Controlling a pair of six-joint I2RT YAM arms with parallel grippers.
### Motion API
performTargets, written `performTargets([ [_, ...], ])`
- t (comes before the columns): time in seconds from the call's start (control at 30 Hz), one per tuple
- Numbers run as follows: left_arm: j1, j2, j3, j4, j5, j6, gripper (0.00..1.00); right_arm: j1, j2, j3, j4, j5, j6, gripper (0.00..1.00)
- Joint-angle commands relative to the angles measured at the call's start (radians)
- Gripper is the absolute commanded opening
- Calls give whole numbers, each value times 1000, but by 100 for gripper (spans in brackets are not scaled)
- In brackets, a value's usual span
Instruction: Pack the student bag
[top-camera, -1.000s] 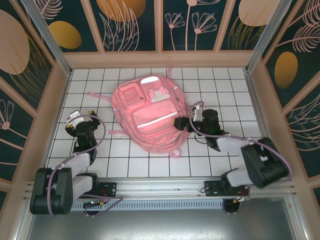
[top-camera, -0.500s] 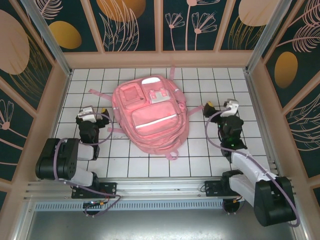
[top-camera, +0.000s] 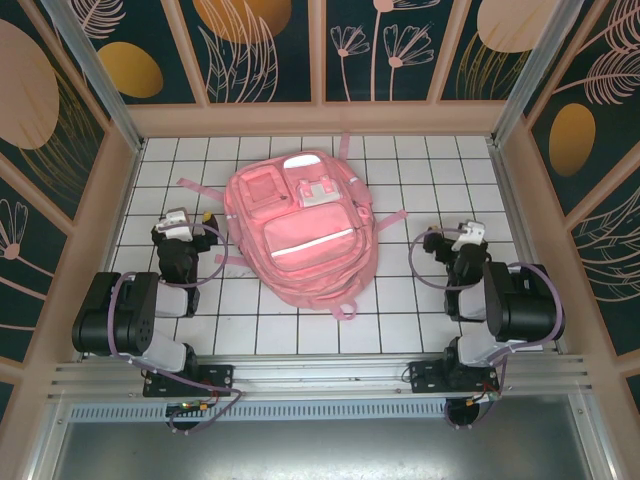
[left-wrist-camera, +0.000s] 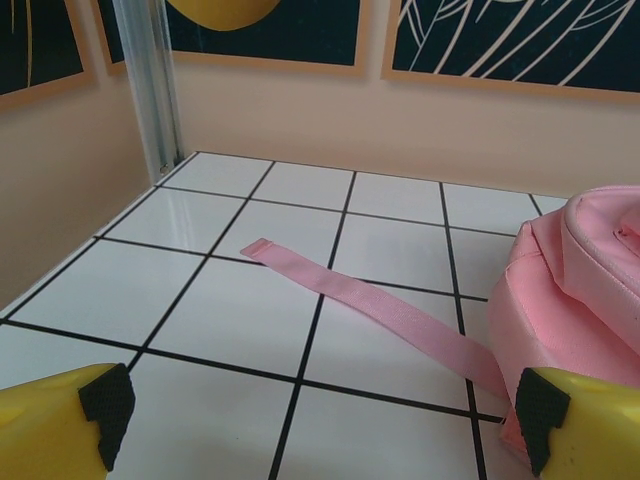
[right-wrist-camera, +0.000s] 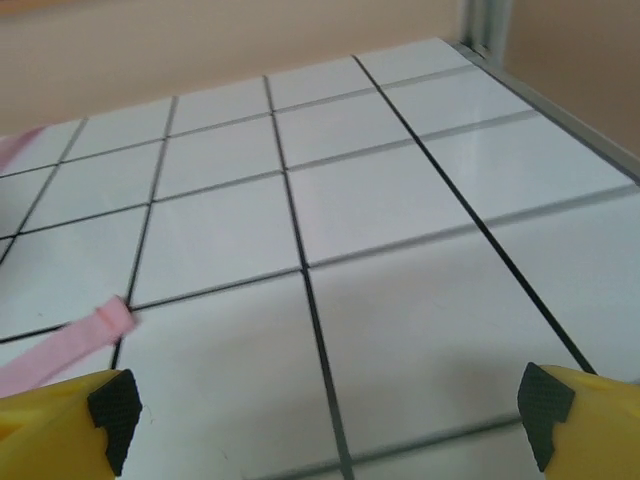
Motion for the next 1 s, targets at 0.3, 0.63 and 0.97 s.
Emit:
performTargets([
  [0.3, 9, 5, 12, 20, 16, 17, 99, 11, -4, 62, 27, -77, -46, 99],
  [0.63, 9, 2, 8, 28, 17, 19, 99, 11, -4, 63, 26, -79, -46, 99],
  [0.97, 8, 4, 11, 24, 19, 19, 99, 10, -4, 63, 26, -79, -47, 99],
])
